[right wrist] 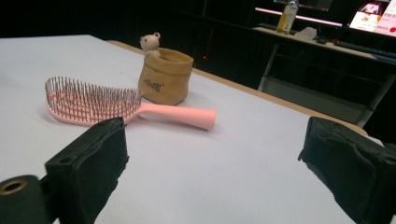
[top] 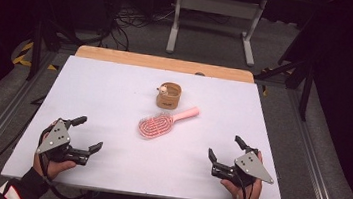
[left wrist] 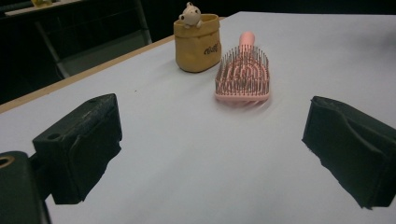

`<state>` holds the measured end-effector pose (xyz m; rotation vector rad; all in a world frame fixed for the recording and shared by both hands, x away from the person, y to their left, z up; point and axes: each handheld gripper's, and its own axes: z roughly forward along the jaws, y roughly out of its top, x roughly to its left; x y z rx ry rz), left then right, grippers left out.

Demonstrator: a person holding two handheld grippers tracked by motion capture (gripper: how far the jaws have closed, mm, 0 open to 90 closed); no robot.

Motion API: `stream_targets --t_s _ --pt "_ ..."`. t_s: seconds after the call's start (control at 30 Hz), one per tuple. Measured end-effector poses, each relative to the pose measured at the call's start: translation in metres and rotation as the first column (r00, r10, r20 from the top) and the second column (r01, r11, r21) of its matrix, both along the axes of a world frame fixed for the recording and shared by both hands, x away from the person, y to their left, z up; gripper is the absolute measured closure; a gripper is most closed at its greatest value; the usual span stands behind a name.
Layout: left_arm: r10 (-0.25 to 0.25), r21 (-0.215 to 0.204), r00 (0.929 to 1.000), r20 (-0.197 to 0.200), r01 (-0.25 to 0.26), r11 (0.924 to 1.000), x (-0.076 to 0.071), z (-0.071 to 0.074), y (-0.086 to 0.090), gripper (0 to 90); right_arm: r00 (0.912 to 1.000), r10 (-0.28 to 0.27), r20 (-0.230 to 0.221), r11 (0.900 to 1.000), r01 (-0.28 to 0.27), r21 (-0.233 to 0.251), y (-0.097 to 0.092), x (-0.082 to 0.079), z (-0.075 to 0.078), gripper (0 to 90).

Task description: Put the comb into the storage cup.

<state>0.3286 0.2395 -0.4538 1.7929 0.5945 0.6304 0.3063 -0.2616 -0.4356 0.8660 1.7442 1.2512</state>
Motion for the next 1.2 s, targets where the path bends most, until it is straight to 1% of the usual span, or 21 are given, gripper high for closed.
stream_targets --t_s 0.03,0.1,0.17,0.2,0.27,0.3,0.33,0.4,0.43,0.47,0.5,0.67,0.7,0.77,0.83,0.87,0.9,0.97,1.0,1.07,1.2 --pt "0.001 0.005 1.0 0.004 -0.001 1.0 0.001 0.0 0.0 5.5 1.0 -0.002 -0.006 1.0 0.002 -0.009 0.0 0.0 0.0 7.8" --pt "0.0 -0.003 1.0 -0.009 0.0 1.0 0.004 -0.001 -0.003 5.7 0.9999 -0.015 -0.008 0.9994 0.015 -0.032 0.001 -0.001 -0.001 8.7" --pt "0.001 0.005 1.0 -0.006 -0.001 1.0 0.005 -0.002 -0.004 5.7 0.9999 -0.01 -0.014 0.9999 0.01 -0.014 0.0 -0.001 -0.001 8.8" --pt "-0.001 0.01 0.9999 -0.013 0.002 0.9999 0.007 -0.003 -0.005 5.7 0.9997 -0.013 -0.021 0.9999 0.013 -0.003 -0.001 0.0 -0.001 9.3" --pt "-0.002 0.012 0.9999 -0.012 0.003 0.9999 0.008 -0.004 -0.004 5.7 0.9992 -0.01 -0.039 0.9999 0.011 0.006 -0.002 0.003 -0.002 9.4" --pt "-0.002 0.012 0.9999 -0.012 0.003 0.9999 0.008 -0.004 -0.004 5.7 0.9992 -0.01 -0.039 0.9999 0.011 0.006 -0.002 0.003 -0.002 9.4" --pt "-0.007 0.01 0.9998 -0.021 0.007 0.9999 0.009 -0.004 -0.003 5.7 0.9986 -0.015 -0.05 0.9998 0.016 0.012 -0.003 0.005 -0.003 9.5" --pt "-0.008 0.005 0.9998 -0.016 0.008 1.0 0.009 -0.004 -0.003 5.7 0.9967 -0.033 -0.075 0.9991 0.035 0.024 -0.006 0.009 -0.004 11.1" --pt "-0.01 0.006 0.9998 -0.017 0.01 0.9999 0.008 -0.004 -0.003 5.7 0.9961 -0.042 -0.077 0.9985 0.045 0.031 -0.006 0.01 -0.004 12.0" --pt "-0.007 0.016 0.9999 -0.011 0.007 0.9998 0.008 -0.003 -0.003 5.7 0.9957 -0.043 -0.082 0.9981 0.047 0.041 -0.007 0.011 -0.004 12.4" --pt "-0.012 0.006 0.9999 -0.01 0.012 0.9999 0.007 -0.003 -0.002 5.7 0.9945 -0.041 -0.096 0.9979 0.046 0.047 -0.008 0.014 -0.004 12.5" --pt "-0.015 0.01 0.9998 -0.015 0.015 0.9998 0.008 -0.004 -0.002 5.7 0.9926 -0.052 -0.109 0.9981 0.056 0.028 -0.008 0.021 -0.003 16.4" --pt "-0.012 0.01 0.9998 -0.018 0.012 0.9999 0.007 -0.004 -0.002 5.7 0.9922 -0.057 -0.111 0.9981 0.059 0.017 -0.006 0.024 -0.003 20.0" --pt "-0.012 0.009 0.9998 -0.019 0.012 0.9999 0.006 -0.005 -0.001 5.7 0.9936 -0.059 -0.097 0.9981 0.06 0.013 -0.003 0.027 -0.001 24.6" --pt "-0.011 0.01 0.9998 -0.019 0.011 0.9999 0.005 -0.005 0.0 5.7 0.994 -0.056 -0.094 0.9983 0.057 0.012 -0.002 0.028 0.001 26.4" --pt "-0.008 0.008 0.9998 -0.018 0.008 0.9999 0.004 -0.005 0.001 5.7 0.9951 -0.063 -0.077 0.998 0.063 0.004 0.001 0.032 0.004 33.0" --pt "-0.006 0.016 0.9999 -0.01 0.007 0.9999 0.003 -0.004 0.001 5.7 0.9955 -0.049 -0.081 0.9987 0.05 0.004 0.002 0.034 0.005 37.4" --pt "-0.004 0.021 1.0 -0.008 0.004 0.9998 0.001 -0.004 0.002 5.7 0.995 -0.043 -0.09 0.999 0.044 0.003 0.004 0.037 0.006 39.3" --pt "-0.003 0.017 1.0 -0.004 0.003 0.9998 0.0 -0.004 0.002 5.7 0.9946 -0.048 -0.092 0.9988 0.048 -0.003 0.005 0.039 0.006 43.5" --pt "0.002 0.017 1.0 -0.006 -0.001 0.9999 0.0 -0.004 0.003 5.8 0.9942 -0.028 -0.104 0.9996 0.027 -0.009 0.01 0.048 0.009 54.8" --pt "0.005 0.015 0.9998 -0.019 -0.005 0.9999 0.002 -0.005 0.003 5.9 0.9925 -0.008 -0.122 0.9998 0.006 -0.017 0.018 0.065 0.014 69.0"
